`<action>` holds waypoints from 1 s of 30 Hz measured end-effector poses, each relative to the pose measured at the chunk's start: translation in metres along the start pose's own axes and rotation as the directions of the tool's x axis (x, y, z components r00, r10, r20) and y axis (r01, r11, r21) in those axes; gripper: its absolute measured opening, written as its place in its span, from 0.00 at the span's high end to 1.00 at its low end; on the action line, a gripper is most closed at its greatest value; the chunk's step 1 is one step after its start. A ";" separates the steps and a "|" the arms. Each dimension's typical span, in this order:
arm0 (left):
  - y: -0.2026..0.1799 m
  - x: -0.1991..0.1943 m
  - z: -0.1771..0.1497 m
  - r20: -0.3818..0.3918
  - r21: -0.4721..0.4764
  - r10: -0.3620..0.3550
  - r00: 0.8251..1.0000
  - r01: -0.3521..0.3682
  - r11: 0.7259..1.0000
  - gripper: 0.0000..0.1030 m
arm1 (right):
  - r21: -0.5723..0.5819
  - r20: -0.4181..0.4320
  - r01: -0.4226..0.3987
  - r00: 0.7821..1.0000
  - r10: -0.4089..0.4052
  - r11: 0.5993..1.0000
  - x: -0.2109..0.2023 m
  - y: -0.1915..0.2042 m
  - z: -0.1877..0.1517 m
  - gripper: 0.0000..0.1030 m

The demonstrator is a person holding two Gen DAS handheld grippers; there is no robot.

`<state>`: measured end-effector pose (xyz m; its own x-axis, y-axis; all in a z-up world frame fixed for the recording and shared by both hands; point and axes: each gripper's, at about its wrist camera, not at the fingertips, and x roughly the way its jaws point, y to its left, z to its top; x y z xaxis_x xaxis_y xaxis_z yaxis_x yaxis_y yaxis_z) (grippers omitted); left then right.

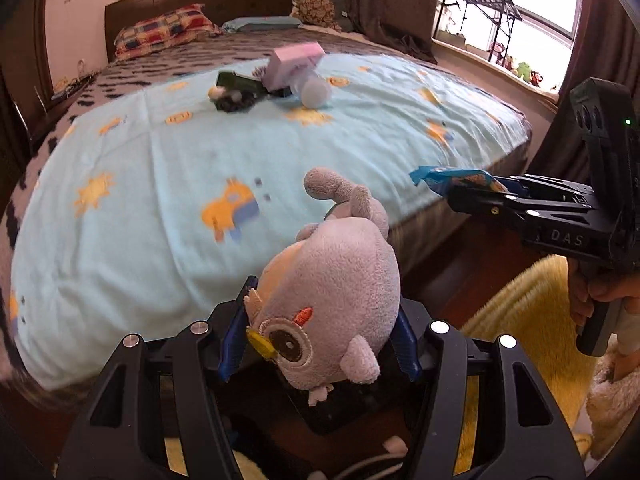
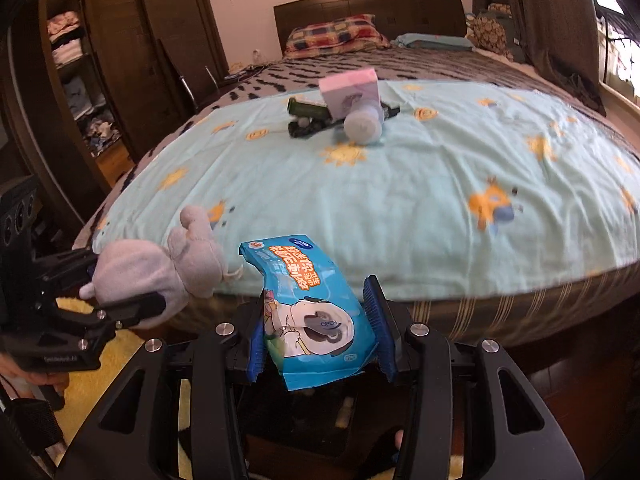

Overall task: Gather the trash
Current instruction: 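Carry the wipes packet and plush owl down into the black bin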

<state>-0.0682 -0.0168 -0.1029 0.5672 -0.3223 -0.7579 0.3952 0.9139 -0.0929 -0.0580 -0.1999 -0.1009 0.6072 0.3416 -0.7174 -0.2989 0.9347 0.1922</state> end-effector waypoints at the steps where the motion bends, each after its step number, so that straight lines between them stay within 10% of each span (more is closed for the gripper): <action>1: -0.002 0.001 -0.008 -0.012 0.000 -0.004 1.000 0.004 1.000 0.44 | 0.001 -0.011 -0.002 1.000 0.002 1.000 0.001 0.003 -0.005 0.57; 16: 0.005 0.081 -0.092 -0.251 -0.103 -0.017 0.968 -0.009 0.995 0.45 | 0.097 -0.242 0.000 0.970 0.024 0.995 0.066 0.011 -0.079 0.57; 30: 0.013 0.122 -0.108 -0.313 -0.122 -0.016 0.950 -0.023 0.992 0.44 | 0.088 -0.332 0.039 0.943 -0.008 0.995 0.116 0.015 -0.104 0.57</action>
<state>-0.0721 -0.0176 -0.2662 0.3059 -0.2436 -0.9204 0.2908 0.9444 -0.1533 -0.0687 -0.1568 -0.2510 0.3301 0.2826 -0.9006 -0.2091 0.9523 0.2222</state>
